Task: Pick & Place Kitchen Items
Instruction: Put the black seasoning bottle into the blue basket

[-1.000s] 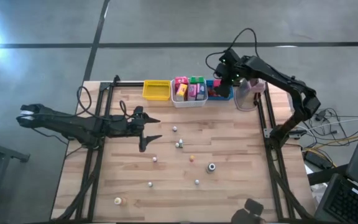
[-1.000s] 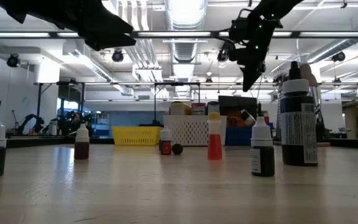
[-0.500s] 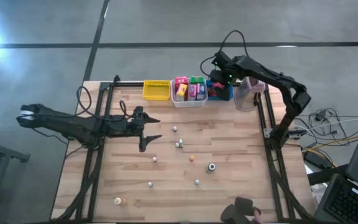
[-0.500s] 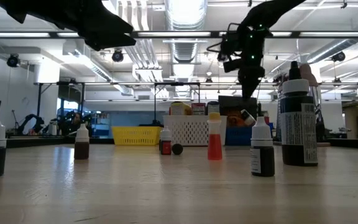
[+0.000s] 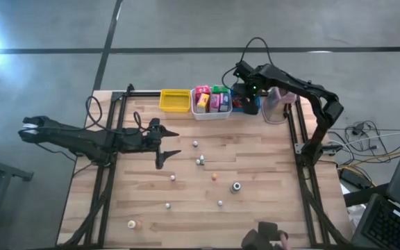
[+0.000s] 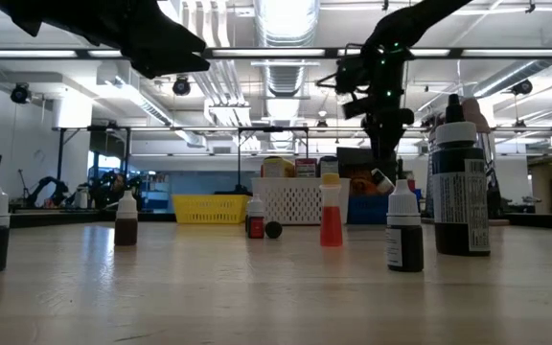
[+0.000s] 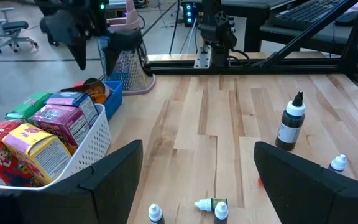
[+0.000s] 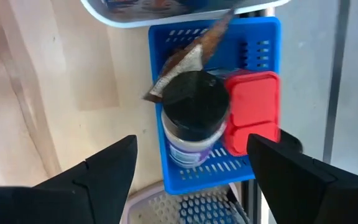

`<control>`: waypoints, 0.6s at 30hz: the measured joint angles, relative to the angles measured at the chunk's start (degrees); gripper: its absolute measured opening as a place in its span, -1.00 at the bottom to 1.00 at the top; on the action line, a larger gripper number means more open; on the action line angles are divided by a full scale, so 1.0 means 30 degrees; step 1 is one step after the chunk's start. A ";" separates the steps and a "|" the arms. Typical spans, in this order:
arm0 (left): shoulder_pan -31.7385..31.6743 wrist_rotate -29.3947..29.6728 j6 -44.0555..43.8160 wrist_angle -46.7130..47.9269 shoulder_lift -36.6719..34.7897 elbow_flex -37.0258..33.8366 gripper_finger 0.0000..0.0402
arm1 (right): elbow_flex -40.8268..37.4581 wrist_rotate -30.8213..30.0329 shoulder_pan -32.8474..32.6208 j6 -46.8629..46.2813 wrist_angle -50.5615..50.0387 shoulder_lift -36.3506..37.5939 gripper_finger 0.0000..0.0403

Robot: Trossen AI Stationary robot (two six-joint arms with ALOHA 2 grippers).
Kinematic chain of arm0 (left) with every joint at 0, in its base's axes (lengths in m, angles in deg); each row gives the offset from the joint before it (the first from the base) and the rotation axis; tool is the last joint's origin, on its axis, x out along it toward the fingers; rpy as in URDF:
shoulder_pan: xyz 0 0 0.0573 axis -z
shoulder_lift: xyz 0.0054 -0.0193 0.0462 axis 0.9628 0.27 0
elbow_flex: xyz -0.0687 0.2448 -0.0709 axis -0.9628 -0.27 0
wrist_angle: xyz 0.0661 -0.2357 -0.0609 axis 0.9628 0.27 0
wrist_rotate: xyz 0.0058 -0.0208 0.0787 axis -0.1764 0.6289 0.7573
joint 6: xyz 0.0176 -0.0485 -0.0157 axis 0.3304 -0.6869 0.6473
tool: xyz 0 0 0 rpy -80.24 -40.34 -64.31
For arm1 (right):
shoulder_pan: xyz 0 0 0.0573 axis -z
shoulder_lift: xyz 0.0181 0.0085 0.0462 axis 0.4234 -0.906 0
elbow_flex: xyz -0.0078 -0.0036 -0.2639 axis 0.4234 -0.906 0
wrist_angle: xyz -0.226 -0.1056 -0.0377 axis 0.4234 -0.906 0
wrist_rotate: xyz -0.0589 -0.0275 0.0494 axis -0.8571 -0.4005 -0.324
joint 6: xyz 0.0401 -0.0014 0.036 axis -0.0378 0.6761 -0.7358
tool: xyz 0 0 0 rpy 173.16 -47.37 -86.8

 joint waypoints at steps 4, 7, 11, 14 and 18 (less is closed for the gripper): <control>0.0000 0.0000 -0.0005 0.0017 0.0000 0.0000 0.55 | 0.0186 -0.0298 -0.0199 -0.0017 -0.0206 -0.0873 0.49; 0.0000 0.0000 0.0000 0.0073 0.0000 0.0000 0.55 | 0.0512 -0.0564 -0.0215 -0.0028 -0.0145 -0.1115 0.52; 0.0000 0.0000 0.0084 0.0146 0.0000 0.0000 0.55 | 0.0780 -0.0516 -0.0212 -0.0034 0.0092 -0.1242 0.54; 0.0000 0.0000 0.0370 0.0175 0.0000 0.0000 0.55 | 0.0837 -0.0481 -0.0213 -0.0018 0.0056 -0.1240 0.50; 0.0000 0.0000 0.0393 0.0175 0.0000 0.0000 0.55 | 0.0706 -0.0474 -0.0212 -0.0042 -0.0057 -0.1239 0.46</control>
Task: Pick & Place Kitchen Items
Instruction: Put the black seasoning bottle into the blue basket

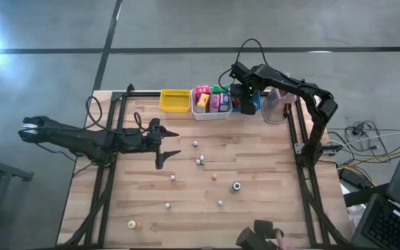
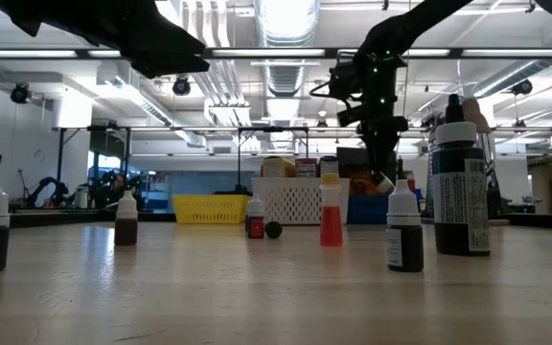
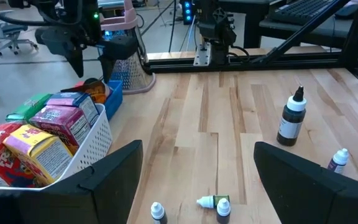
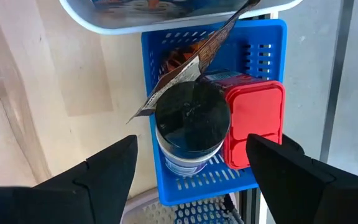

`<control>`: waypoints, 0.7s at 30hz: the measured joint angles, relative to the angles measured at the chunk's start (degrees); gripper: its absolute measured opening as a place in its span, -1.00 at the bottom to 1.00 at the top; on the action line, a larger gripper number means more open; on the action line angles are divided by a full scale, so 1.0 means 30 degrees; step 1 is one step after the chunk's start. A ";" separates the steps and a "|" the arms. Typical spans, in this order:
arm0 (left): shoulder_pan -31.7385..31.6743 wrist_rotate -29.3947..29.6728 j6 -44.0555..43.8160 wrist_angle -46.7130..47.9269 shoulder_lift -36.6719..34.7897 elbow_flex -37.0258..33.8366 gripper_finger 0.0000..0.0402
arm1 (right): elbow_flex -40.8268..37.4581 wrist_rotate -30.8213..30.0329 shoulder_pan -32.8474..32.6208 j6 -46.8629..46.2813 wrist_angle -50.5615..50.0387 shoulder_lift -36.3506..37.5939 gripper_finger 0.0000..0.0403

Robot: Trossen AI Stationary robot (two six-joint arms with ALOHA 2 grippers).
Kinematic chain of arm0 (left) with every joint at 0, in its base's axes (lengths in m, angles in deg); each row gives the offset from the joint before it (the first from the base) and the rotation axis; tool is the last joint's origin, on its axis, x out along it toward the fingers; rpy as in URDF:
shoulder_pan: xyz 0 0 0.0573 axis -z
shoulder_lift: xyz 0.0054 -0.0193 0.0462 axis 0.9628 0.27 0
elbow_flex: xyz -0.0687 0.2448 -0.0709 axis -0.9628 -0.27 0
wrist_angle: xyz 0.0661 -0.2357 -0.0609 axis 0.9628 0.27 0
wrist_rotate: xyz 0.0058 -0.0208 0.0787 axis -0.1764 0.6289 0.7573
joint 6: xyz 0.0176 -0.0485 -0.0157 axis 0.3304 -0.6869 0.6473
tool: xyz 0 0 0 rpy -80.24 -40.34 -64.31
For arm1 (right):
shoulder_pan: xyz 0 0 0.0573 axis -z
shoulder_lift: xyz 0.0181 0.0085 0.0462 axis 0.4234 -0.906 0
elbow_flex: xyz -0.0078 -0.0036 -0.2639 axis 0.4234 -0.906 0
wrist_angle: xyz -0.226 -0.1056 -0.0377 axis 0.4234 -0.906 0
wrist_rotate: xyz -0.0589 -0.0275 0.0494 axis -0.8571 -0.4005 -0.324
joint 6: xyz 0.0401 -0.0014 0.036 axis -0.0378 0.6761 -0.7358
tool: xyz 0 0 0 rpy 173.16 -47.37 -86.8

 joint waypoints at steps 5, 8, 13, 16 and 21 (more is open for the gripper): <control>0.0000 0.0000 0.0000 0.0000 0.0000 0.0000 0.55 | -0.0030 0.0058 -0.0007 -0.0015 0.0338 -0.0003 0.49; 0.0000 0.0000 0.0000 0.0000 0.0000 0.0000 0.55 | -0.0030 0.0111 -0.0007 -0.0043 0.0406 -0.0249 0.53; 0.0000 0.0000 -0.0007 0.0021 0.0000 0.0000 0.55 | -0.0040 -0.0474 -0.0015 -0.0470 0.0343 -0.1236 0.54; 0.0000 0.0000 -0.0073 0.0220 0.0000 0.0000 0.55 | 0.0071 -0.0518 0.0029 -0.0761 0.0243 -0.1408 0.49; -0.0006 0.0000 -0.0038 0.0313 0.0000 0.0000 0.55 | 0.0225 -0.0479 0.0051 -0.0801 0.0400 -0.1518 0.36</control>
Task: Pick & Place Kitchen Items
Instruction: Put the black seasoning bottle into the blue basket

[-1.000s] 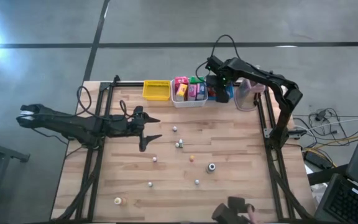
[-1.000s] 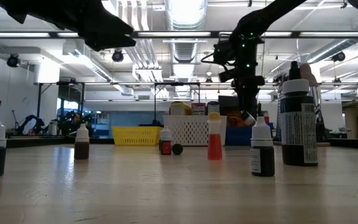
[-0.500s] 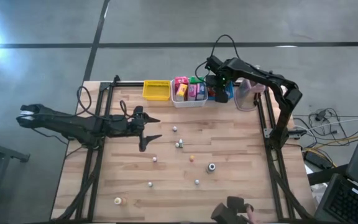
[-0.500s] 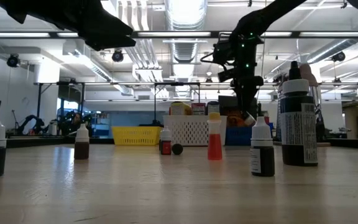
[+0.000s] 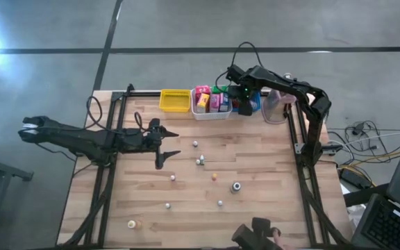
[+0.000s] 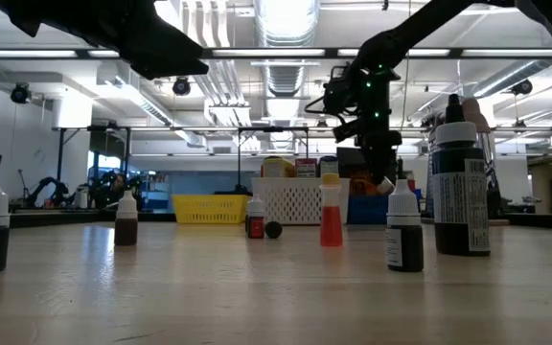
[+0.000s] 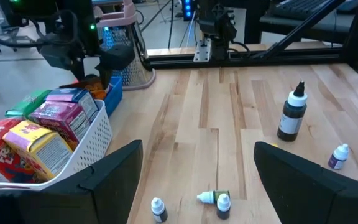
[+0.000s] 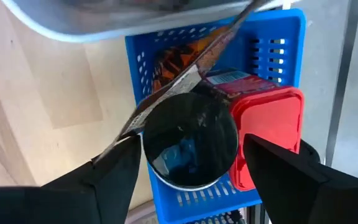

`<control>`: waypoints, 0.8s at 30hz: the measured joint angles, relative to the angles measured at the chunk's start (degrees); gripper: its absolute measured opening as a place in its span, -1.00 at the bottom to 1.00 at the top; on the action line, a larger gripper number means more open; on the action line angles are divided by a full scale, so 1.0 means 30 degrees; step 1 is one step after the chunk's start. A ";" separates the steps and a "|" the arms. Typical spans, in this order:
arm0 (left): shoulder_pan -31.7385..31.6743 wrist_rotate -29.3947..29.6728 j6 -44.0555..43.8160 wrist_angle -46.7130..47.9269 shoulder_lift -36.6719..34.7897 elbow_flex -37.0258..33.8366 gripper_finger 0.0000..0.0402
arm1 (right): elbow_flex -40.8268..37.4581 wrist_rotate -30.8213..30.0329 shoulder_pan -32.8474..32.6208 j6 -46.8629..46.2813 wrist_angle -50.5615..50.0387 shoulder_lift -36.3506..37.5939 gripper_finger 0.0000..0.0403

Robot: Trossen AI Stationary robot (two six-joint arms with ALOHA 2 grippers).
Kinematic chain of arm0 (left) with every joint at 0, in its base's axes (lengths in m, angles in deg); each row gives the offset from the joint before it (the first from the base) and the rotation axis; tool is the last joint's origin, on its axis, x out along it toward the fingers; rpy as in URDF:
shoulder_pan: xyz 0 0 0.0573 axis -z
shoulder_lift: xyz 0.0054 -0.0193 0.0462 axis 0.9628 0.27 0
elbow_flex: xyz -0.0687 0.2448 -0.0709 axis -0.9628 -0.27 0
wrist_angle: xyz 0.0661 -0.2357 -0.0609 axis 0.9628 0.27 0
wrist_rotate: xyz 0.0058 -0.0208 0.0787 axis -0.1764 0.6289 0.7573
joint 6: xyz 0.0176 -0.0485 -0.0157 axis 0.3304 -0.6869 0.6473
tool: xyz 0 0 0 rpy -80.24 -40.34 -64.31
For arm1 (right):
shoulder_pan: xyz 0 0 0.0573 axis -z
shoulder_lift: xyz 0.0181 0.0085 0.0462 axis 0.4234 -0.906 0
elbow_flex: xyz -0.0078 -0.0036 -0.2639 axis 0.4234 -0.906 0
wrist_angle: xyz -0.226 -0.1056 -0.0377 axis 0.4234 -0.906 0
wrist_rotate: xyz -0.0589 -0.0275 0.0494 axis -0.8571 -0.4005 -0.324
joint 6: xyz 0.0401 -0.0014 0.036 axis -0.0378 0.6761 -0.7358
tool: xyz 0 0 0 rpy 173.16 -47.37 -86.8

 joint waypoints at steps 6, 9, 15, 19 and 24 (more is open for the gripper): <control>-0.0002 0.0000 0.0060 0.0086 0.0000 0.0000 0.55 | 0.0000 0.0107 -0.0021 -0.0165 0.0031 -0.0308 0.23; -0.0002 0.0000 0.0040 0.0268 0.0000 0.0000 0.55 | 0.0032 0.0082 -0.0022 -0.0210 0.0128 -0.0473 0.19; -0.0002 0.0000 0.0031 0.0539 0.0000 0.0000 0.55 | 0.0053 -0.0038 -0.0029 -0.0231 0.0407 -0.0486 0.12; -0.0002 0.0000 0.0031 0.0539 0.0000 0.0000 0.55 | 0.0156 -0.0102 -0.0029 -0.1048 0.0305 -0.0430 0.04; -0.0002 0.0000 0.0023 0.0532 0.0000 0.0000 0.55 | 0.0299 -0.0082 -0.0007 -0.3242 0.0308 -0.0182 0.00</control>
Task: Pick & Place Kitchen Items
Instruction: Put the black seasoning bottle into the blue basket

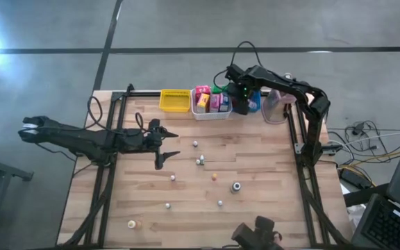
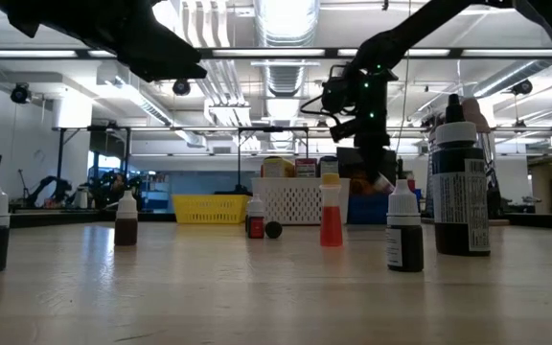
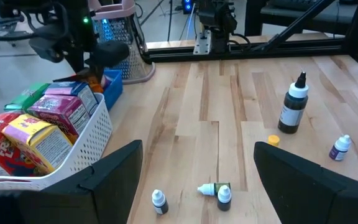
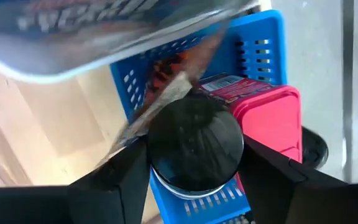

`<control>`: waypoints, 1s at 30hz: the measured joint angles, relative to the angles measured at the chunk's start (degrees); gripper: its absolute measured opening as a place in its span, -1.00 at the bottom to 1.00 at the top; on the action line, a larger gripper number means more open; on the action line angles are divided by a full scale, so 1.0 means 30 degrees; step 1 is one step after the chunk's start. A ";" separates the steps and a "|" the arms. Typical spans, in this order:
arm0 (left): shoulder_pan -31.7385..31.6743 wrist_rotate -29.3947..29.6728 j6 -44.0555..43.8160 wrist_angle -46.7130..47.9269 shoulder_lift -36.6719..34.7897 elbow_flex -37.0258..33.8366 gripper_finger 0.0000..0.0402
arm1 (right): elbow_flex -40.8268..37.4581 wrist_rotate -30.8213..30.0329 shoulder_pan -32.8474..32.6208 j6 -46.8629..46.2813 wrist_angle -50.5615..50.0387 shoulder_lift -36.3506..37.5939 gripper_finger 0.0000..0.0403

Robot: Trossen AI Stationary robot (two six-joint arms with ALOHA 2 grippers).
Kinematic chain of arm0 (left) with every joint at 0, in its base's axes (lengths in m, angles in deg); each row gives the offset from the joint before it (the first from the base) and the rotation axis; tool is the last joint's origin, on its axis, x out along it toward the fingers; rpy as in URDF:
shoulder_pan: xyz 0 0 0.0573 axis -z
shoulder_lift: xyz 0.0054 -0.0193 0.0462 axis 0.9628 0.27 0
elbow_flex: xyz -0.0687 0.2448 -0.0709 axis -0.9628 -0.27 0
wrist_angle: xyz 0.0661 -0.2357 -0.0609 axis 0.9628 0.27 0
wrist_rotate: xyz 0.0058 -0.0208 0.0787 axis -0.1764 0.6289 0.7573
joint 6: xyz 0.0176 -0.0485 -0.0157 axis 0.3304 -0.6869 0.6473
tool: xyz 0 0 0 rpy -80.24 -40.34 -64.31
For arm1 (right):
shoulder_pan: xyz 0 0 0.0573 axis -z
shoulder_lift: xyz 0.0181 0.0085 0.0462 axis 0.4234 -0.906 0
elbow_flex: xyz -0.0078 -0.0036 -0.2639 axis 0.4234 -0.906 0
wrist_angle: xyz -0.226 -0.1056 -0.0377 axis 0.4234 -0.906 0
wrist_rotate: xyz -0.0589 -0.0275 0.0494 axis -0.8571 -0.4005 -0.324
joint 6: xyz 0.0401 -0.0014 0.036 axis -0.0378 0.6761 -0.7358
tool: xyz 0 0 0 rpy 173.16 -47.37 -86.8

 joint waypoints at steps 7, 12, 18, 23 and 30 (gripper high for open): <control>0.0000 0.0000 -0.0014 0.0117 0.0000 0.0000 0.55 | -0.0137 0.0040 0.0074 -0.4659 -0.0052 0.0585 0.07; 0.0000 -0.0007 -0.0029 0.0442 0.0000 0.0000 0.55 | -0.0216 -0.0007 0.0131 -0.7365 -0.0052 0.0713 0.02; 0.0000 -0.0007 -0.0029 0.0503 0.0000 0.0000 0.55 | -0.0255 0.0134 0.0059 -0.8270 0.1274 0.0713 0.00; 0.0000 -0.0007 -0.0029 0.0579 0.0000 0.0000 0.55 | -0.0366 0.0568 -0.0121 -0.8129 0.2074 0.0721 0.04; 0.0000 -0.0007 -0.0022 0.0583 0.0000 0.0000 0.55 | -0.0554 0.0955 -0.0262 -0.6878 0.1994 0.0764 0.00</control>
